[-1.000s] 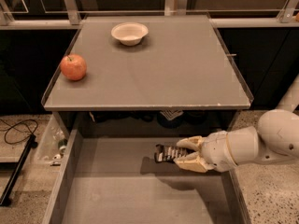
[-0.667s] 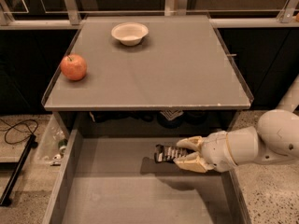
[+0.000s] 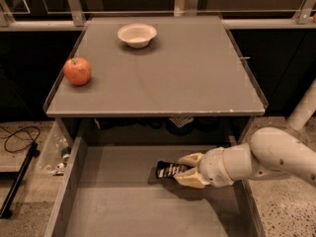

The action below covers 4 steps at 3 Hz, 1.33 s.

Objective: Place rxbar chocolate into top drawer

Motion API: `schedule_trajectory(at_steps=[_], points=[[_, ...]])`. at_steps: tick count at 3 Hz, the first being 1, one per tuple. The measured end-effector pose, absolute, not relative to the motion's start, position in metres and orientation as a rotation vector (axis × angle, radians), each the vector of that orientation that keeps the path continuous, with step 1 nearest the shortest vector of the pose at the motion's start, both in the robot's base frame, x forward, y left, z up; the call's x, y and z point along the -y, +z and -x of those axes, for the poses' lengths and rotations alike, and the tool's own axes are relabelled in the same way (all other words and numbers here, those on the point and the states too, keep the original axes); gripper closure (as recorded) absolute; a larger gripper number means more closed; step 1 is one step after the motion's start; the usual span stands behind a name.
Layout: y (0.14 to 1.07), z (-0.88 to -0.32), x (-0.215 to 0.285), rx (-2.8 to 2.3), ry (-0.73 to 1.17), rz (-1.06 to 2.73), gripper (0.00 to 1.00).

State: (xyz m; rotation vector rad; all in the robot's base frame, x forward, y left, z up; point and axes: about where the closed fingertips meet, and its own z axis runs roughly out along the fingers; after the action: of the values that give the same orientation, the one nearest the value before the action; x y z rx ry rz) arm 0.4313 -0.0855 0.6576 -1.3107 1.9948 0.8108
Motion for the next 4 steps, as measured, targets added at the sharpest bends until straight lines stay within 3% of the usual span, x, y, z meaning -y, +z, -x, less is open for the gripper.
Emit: schedule_trajectory(at_steps=[2,3,4], points=[[0.617,-0.444,0.067,-2.025,0.824,1.286,1.0],[0.61,-0.445,0.064,-2.034,0.827,1.273,0.9],[0.61,-0.445,0.064,-2.034,0.827,1.273,0.7]])
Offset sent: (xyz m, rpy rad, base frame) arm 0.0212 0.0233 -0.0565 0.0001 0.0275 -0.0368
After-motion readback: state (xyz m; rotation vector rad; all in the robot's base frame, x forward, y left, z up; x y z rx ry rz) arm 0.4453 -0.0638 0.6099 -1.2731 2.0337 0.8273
